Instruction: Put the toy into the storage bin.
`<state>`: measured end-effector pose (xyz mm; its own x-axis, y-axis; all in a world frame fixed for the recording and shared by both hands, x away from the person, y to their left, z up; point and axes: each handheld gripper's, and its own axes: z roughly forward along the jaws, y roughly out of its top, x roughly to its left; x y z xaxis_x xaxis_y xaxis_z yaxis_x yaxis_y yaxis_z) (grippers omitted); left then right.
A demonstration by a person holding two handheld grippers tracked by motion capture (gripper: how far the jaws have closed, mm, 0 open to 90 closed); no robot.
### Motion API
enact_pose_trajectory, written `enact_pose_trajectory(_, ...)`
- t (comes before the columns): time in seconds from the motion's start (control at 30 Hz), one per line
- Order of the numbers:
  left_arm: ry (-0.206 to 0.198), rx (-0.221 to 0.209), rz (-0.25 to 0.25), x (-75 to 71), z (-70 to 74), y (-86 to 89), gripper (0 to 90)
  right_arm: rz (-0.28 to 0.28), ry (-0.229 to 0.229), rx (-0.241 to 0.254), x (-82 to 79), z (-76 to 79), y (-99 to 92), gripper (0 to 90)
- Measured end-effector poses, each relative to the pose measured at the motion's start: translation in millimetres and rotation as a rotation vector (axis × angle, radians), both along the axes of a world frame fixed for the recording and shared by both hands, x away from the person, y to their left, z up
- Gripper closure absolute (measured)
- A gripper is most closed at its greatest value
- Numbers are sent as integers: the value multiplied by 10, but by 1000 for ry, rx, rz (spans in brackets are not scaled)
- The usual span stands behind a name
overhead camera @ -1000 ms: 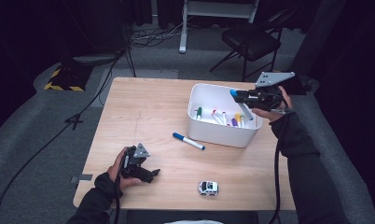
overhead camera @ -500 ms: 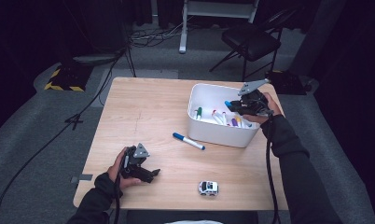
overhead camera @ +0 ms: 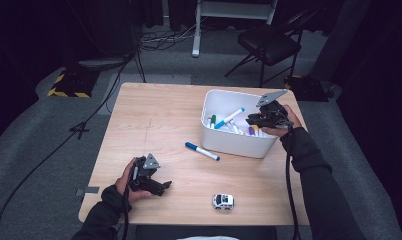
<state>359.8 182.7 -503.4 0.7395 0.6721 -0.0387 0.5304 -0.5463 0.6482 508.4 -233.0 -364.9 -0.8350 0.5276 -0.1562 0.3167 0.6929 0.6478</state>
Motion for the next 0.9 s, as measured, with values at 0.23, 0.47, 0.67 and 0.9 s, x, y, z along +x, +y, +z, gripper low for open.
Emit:
enact_pose_trajectory(0.23, 1, -1, 0, 1, 0, -1, 1, 6, -44, 125, -141, 97, -115, 744)
enact_pose_trajectory(0.47, -1, -2, 1, 2, -2, -4, 1, 66, -94, 222, -412, 187, -163, 695)
enact_pose_trajectory(0.67, -1, 4, 4, 4, 0, -6, 1, 151, -123, 293, -686, 188, -67, 646)
enact_pose_trajectory(0.9, -17, 12, -1, 14, 5, -3, 1, 233, -108, 306, -906, 66, 125, 544)
